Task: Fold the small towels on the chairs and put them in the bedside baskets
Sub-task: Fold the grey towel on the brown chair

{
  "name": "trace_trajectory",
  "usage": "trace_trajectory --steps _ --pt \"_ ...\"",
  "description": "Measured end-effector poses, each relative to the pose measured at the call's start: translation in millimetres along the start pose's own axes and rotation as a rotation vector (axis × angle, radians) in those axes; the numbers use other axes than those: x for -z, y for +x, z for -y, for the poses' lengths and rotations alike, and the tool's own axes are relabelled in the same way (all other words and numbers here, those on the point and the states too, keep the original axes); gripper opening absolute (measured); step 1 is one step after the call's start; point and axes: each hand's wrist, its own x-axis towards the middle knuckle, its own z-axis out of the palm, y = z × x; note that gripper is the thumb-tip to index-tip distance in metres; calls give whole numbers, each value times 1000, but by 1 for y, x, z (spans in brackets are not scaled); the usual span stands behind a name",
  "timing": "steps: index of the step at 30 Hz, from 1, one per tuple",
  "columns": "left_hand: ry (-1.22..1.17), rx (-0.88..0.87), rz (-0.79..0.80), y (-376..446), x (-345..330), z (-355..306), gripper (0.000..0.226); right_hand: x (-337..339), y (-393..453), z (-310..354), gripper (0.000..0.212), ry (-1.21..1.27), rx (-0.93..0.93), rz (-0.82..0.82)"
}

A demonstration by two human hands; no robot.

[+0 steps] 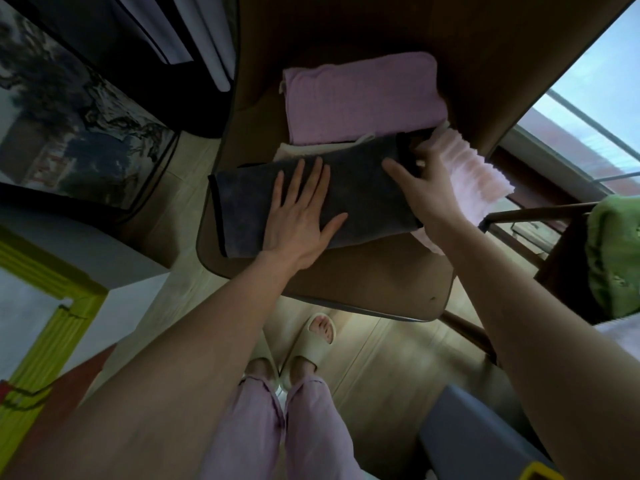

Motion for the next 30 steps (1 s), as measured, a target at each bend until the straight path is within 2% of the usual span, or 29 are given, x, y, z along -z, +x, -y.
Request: trace_trajectory --steps 2,5,8,10,11,13,15,16,18,21,25,28,30 --pt "17 5 4 1 -1 -1 78 4 -5 -1 40 -5 -14 33" --pt "27 28 25 4 1 -3 79 3 -8 6 25 46 90 -9" --pt "-10 24 117 13 9 -7 80 -10 -16 17 28 91 133 -51" --pt "-144 -15 163 16 23 -2 77 -18 -23 25 32 125 130 -77" --pt "-255 -28 135 13 32 3 72 -20 -27 28 33 142 121 -78" --pt "-521 25 -95 -3 49 18 54 -23 -35 37 29 178 116 -49" --pt "-717 264 -345 -26 61 37 40 -31 -43 47 24 168 148 -15" --pt "-790 413 -385 -38 65 46 37 -37 -47 52 24 145 171 -10" --pt "-996 674 -291 -53 62 66 41 -54 -52 61 27 79 212 -25" --pt "-1340 865 -67 -60 53 85 58 -86 -56 70 28 -38 285 -98" --pt "-1514 811 2 -63 56 85 62 -128 -64 72 31 -105 362 -171" --pt "-1575 716 32 -69 58 85 64 -160 -67 67 39 -93 372 -142" --pt "-1615 682 23 -72 59 87 69 -175 -67 62 37 -91 359 -123"
